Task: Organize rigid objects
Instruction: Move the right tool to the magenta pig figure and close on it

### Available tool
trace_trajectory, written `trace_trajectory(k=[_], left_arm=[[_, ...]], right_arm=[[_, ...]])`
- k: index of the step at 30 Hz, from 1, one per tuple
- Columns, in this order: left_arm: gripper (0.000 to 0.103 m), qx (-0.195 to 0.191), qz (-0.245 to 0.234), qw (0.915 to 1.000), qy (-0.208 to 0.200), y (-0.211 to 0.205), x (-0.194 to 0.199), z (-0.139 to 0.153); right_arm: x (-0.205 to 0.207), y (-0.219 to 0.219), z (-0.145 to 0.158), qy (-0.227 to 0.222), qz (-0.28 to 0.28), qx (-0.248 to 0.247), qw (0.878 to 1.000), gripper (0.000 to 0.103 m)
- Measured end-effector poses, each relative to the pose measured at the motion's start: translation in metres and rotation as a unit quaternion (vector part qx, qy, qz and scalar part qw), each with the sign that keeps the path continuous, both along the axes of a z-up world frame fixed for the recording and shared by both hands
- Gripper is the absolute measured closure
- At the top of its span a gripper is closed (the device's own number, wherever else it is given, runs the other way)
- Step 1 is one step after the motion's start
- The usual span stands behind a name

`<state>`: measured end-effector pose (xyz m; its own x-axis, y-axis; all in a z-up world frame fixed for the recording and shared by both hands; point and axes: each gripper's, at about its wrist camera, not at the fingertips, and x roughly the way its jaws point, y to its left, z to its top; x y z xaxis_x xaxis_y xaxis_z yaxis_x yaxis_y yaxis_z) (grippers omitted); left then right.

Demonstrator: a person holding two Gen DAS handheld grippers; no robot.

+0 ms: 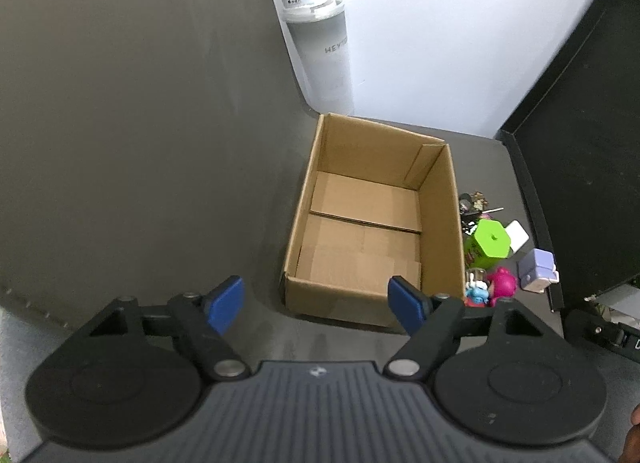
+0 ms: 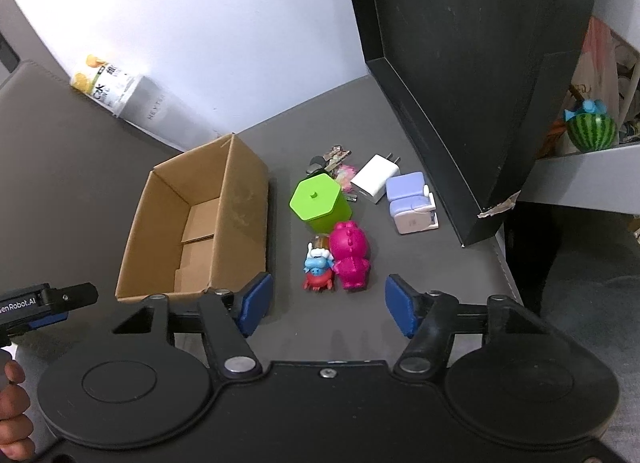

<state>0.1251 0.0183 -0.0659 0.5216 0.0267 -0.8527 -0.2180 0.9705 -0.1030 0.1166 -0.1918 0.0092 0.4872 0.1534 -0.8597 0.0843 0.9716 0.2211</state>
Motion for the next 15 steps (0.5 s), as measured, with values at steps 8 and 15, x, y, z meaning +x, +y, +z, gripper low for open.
trace_trajectory(k=[8, 15], left_arm=[[0.032, -0.003, 0.014, 0.9998, 0.017, 0.007, 0.019, -0.015], [0.043, 0.003, 0.02, 0.9992, 0.036, 0.013, 0.034, -0.028]], right_arm=[[0.019, -0.002, -0.017, 0.011, -0.013, 0.005, 1.0, 0.051], [0.032, -0.006, -0.039, 0.028, -0.029, 0.016, 0.999, 0.059]])
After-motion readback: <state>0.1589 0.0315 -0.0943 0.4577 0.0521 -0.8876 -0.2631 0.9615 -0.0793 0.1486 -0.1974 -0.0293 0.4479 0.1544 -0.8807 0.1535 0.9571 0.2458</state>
